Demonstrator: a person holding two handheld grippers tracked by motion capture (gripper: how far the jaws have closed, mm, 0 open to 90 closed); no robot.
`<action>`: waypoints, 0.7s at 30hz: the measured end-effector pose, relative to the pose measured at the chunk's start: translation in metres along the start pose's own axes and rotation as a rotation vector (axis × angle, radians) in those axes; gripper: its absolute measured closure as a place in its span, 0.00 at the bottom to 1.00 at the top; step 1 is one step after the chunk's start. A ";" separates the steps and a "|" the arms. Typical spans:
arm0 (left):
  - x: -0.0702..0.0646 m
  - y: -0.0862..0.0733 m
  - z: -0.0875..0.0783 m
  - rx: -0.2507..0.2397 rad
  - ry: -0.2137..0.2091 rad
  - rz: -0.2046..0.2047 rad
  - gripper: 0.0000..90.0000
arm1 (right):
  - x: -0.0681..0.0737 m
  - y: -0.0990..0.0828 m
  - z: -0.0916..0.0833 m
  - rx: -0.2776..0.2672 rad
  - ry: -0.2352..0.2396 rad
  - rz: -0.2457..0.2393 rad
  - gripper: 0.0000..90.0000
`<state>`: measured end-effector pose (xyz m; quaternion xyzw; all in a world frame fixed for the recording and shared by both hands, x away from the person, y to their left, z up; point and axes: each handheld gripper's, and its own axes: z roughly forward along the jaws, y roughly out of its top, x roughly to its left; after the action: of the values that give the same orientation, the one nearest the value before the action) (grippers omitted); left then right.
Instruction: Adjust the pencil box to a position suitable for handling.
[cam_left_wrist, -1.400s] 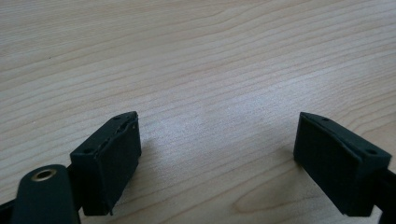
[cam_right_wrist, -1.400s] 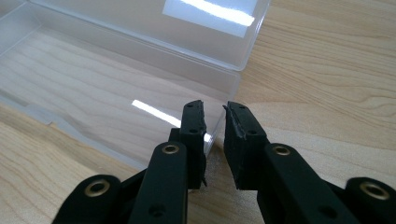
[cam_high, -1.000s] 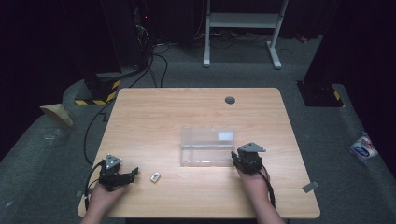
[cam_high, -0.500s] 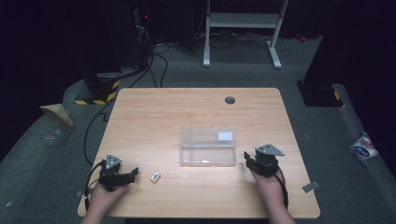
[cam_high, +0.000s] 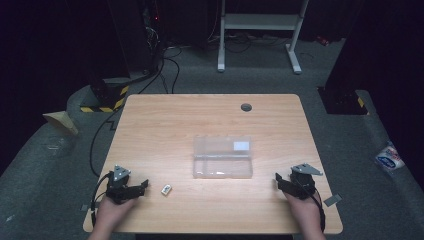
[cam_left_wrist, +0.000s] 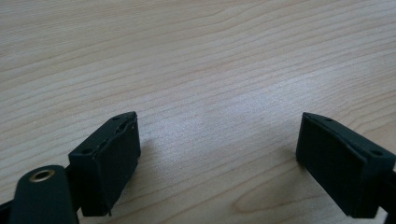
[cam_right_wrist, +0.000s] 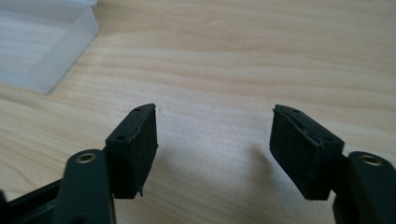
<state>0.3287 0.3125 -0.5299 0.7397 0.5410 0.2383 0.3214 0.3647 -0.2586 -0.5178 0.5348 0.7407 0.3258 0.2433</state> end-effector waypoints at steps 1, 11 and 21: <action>0.000 0.000 0.000 -0.001 0.000 0.000 0.15 | 0.000 -0.001 0.000 0.010 -0.001 0.002 0.33; 0.000 0.001 0.001 0.004 -0.006 0.008 0.15 | 0.000 -0.010 -0.002 0.033 -0.006 0.007 0.26; 0.000 0.003 0.000 0.015 -0.006 0.000 0.16 | 0.000 -0.011 -0.003 0.033 -0.013 0.012 0.26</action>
<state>0.3311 0.3123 -0.5275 0.7427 0.5418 0.2321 0.3176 0.3555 -0.2611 -0.5235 0.5454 0.7411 0.3116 0.2370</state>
